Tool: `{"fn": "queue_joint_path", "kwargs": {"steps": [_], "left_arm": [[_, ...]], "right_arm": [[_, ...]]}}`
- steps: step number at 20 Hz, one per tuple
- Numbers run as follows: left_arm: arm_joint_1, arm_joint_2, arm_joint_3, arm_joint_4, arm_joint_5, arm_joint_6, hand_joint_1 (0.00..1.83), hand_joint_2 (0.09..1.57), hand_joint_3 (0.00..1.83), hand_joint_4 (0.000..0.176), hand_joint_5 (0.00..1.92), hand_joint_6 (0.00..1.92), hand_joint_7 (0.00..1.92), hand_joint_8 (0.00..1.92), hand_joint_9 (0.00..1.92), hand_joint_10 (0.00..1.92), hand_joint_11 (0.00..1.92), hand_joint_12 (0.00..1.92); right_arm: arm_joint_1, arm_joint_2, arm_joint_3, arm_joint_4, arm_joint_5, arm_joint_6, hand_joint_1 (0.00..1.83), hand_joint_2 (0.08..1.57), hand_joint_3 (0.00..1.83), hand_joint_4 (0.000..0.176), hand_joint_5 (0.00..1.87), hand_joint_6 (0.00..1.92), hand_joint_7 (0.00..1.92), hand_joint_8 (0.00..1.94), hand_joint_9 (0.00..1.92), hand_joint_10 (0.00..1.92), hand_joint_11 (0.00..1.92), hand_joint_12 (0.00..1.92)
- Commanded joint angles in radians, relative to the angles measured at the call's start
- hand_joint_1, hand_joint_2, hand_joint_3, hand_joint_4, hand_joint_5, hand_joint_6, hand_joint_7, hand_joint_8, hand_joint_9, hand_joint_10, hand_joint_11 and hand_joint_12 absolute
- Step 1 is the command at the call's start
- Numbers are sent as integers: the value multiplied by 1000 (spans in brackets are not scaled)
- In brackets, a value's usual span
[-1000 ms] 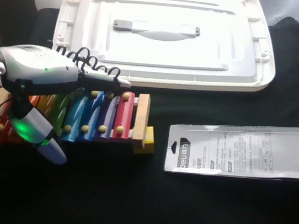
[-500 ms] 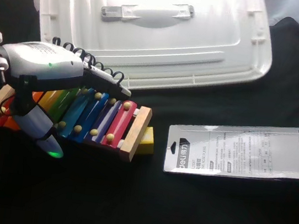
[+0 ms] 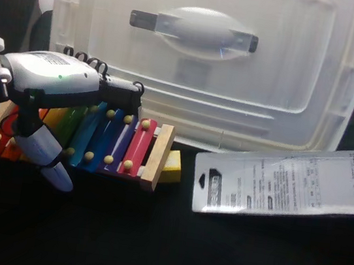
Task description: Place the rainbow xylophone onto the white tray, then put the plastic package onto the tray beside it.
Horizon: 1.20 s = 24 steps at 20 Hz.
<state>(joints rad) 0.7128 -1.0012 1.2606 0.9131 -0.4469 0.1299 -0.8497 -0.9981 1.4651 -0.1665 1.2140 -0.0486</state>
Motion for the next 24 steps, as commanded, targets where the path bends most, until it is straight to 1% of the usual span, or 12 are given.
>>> {"fn": "queue_joint_path", "kwargs": {"steps": [1, 6, 9, 10, 11, 12, 13, 15, 16, 18, 21, 24], "left_arm": [[-7, -8, 4, -4, -1, 2, 1331, 1208, 0, 1, 377, 1532, 754, 1392, 710, 1501, 735, 1573], [-35, -4, 9, -79, -3, 78, 1321, 1211, 0, 15, 340, 1500, 751, 1392, 648, 1501, 686, 1577], [-51, -3, 13, -145, -14, 138, 1320, 1211, 2, 39, 318, 1535, 745, 1404, 544, 1574, 540, 1672], [-57, -3, 15, -169, -17, 158, 1296, 1117, 0, 48, 311, 1533, 472, 1493, 502, 1582, 501, 1674], [-62, -3, 18, -202, -25, 185, 1308, 1189, 28, 37, 300, 1550, 671, 1452, 521, 1634, 546, 1730], [-66, -4, 21, -237, -36, 212, 1277, 1101, 0, 44, 324, 1516, 478, 1560, 505, 1691, 524, 1806], [-70, -4, 22, -258, -42, 228, 1299, 1076, 0, 15, 318, 1485, 430, 1604, 498, 1718, 505, 1841], [-84, -3, 29, -294, -58, 253, 1276, 1073, 0, 31, 274, 1482, 416, 1660, 511, 1771, 512, 1893], [-91, -3, 32, -299, -63, 254, 1275, 1065, 0, 30, 257, 1481, 424, 1608, 523, 1750, 509, 1906], [-118, 7, 39, -314, -81, 256, 1327, 1166, 4, 0, 346, 1439, 800, 1313, 528, 1676, 490, 1872], [-153, 23, 42, -349, -111, 274, 1321, 1183, 1, 0, 280, 1407, 798, 1325, 579, 1618, 531, 1785], [-195, 27, 55, -374, -134, 288, 1336, 1173, 0, 0, 295, 1525, 820, 1323, 651, 1825, 663, 1919]], "right_arm": [[18, 2, 2, 54, 107, 7, 948, 824, 1, 42, 501, 0, 218, 0, 82, 0, 15, 30], [18, 1, 2, 54, 107, 7, 1003, 827, 1, 26, 486, 0, 236, 3, 150, 18, 117, 89], [18, 0, 2, 54, 107, 7, 985, 813, 0, 39, 487, 2, 234, 4, 158, 15, 153, 117], [18, 0, 2, 54, 107, 7, 1002, 819, 0, 36, 489, 0, 253, 2, 182, 4, 109, 260], [18, 0, 2, 54, 107, 7, 1005, 813, 3, 35, 487, 2, 247, 4, 174, 5, 23, 430], [18, 0, 2, 54, 107, 7, 1012, 814, 1, 39, 491, 1, 241, 2, 174, 3, 4, 517], [18, 0, 2, 54, 107, 7, 1001, 812, 0, 45, 490, 0, 218, 0, 159, 0, 0, 515], [18, 0, 2, 54, 107, 7, 984, 811, 0, 54, 495, 2, 218, 2, 163, 3, 0, 514], [18, 0, 2, 54, 107, 7, 1008, 811, 0, 58, 498, 3, 210, 0, 155, 0, 0, 512], [18, 1, 2, 54, 107, 7, 1003, 813, 1, 66, 502, 2, 206, 2, 144, 2, 0, 492], [18, 1, 2, 54, 107, 7, 990, 786, 0, 56, 495, 0, 198, 2, 148, 5, 0, 505], [18, 0, 3, 54, 107, 7, 964, 785, 0, 53, 495, 1, 213, 4, 160, 5, 0, 597]]}}
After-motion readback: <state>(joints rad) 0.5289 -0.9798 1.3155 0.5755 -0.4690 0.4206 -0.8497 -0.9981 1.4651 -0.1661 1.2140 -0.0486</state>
